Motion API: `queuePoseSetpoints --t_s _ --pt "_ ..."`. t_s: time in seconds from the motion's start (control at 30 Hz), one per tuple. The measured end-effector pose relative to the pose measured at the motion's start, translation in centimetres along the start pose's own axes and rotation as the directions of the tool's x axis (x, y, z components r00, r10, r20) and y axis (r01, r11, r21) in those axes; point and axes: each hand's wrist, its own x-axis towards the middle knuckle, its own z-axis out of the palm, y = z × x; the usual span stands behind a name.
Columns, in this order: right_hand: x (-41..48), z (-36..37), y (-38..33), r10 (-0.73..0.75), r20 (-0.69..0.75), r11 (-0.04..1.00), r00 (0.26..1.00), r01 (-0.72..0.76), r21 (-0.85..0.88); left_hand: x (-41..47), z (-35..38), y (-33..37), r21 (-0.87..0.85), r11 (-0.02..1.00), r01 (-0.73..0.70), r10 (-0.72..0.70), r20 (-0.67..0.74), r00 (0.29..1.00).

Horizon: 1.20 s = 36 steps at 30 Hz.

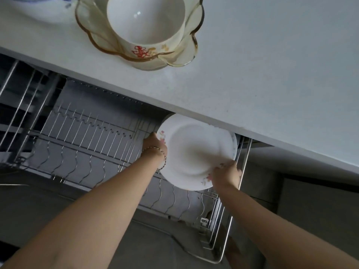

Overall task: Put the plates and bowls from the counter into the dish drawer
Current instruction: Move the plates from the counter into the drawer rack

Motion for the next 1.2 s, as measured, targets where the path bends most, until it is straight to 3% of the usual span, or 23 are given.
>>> queuePoseSetpoints --t_s 0.1,0.23,0.33,0.4,0.47,0.53,0.6,0.67,0.73,0.83,0.9,1.0,1.2 --pt "-0.9 0.2 -0.2 0.036 -0.007 0.998 0.999 -0.036 0.049 -0.2 0.6 0.7 0.008 1.0 -0.024 0.024 -0.016 1.0" --pt "-1.2 0.5 0.4 -0.024 -0.021 0.991 0.999 0.027 0.135 -0.2 1.4 0.3 -0.036 0.997 -0.068 0.067 -0.03 0.997" --pt "-1.0 0.1 0.5 -0.012 -0.025 0.972 1.0 0.017 0.235 -0.6 1.9 -0.6 -0.207 0.971 -0.117 0.118 -0.006 0.993" --pt "-0.5 -0.1 0.6 -0.033 -0.025 0.956 0.999 0.039 0.292 -1.1 2.5 -1.3 -0.38 0.925 0.01 0.025 0.088 0.996" --pt "-0.1 -0.2 0.9 -0.11 -0.019 0.951 0.994 0.111 0.29 -1.5 3.1 -1.7 -0.547 0.812 0.207 -0.093 0.228 0.969" --pt "0.1 -0.2 1.5 -0.194 0.003 0.944 0.981 0.186 0.272 -1.4 3.4 -2.3 -0.644 0.705 0.297 -0.116 0.309 0.944" --pt "-0.4 -1.1 1.6 -0.225 0.081 0.966 0.971 0.212 0.147 -1.9 3.1 -2.4 -0.685 0.648 0.334 -0.1 0.358 0.928" --pt "-1.1 -2.2 1.6 -0.232 0.21 0.971 0.95 0.238 -0.001 -3.3 2.5 -2.3 -0.575 0.769 0.279 -0.099 0.324 0.941" --pt "-2.2 -3.6 1.3 -0.22 0.353 0.947 0.91 0.286 -0.146 -5.2 1.9 -2.2 -0.289 0.945 0.153 -0.081 0.244 0.966" --pt "-4.8 -7.2 0.1 -0.248 0.54 0.825 0.804 0.468 -0.318 -9.6 -0.4 -0.7 -0.045 0.998 -0.053 0.061 0.213 0.975" --pt "-7.0 -10.5 -1.4 -0.318 0.608 0.746 0.728 0.588 -0.313 -12.4 -2.7 0.9 -0.073 0.974 -0.213 0.223 0.187 0.957" --pt "-10.0 -16.0 -4.6 -0.425 0.61 0.74 0.669 0.645 -0.191 -16.6 -6.7 4.4 -0.172 0.913 -0.37 0.393 0.126 0.911" --pt "-9.4 -26.9 -12.9 -0.587 0.379 0.777 0.715 0.629 0.015 -19.9 -11.9 15.4 -0.432 0.81 -0.398 0.454 0.032 0.89"
